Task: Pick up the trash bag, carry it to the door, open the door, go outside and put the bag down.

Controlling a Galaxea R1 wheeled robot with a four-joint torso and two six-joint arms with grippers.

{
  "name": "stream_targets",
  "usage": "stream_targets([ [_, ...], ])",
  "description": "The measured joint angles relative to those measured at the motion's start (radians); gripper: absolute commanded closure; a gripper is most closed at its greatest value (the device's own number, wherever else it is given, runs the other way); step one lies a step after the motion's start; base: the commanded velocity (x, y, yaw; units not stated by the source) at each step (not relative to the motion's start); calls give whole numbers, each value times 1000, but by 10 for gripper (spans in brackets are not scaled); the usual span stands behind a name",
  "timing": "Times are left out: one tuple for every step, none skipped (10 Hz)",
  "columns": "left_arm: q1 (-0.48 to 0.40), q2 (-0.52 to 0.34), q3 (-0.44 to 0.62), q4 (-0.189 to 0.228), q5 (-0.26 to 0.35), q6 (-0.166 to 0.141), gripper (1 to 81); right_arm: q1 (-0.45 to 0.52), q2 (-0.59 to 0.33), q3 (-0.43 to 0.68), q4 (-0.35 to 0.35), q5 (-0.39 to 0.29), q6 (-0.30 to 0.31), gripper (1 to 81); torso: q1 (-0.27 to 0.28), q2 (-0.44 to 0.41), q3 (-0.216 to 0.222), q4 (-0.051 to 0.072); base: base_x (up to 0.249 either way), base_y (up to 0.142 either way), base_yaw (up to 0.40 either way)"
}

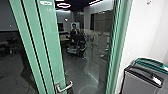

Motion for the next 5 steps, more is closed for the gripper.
stream_targets([
  [0,0,0,1,0,0,811,0,0,0,0,0,0,10,0,0,0,0,0,0,0],
  [0,0,0,2,0,0,811,0,0,0,0,0,0,10,0,0,0,0,0,0,0],
  [0,0,0,2,0,0,811,0,0,0,0,0,0,10,0,0,0,0,0,0,111],
  [0,0,0,2,0,0,811,0,0,0,0,0,0,10,0,0,0,0,0,0,161],
  [0,0,0,2,0,0,811,0,0,0,0,0,0,10,0,0,0,0,0,0,179],
])
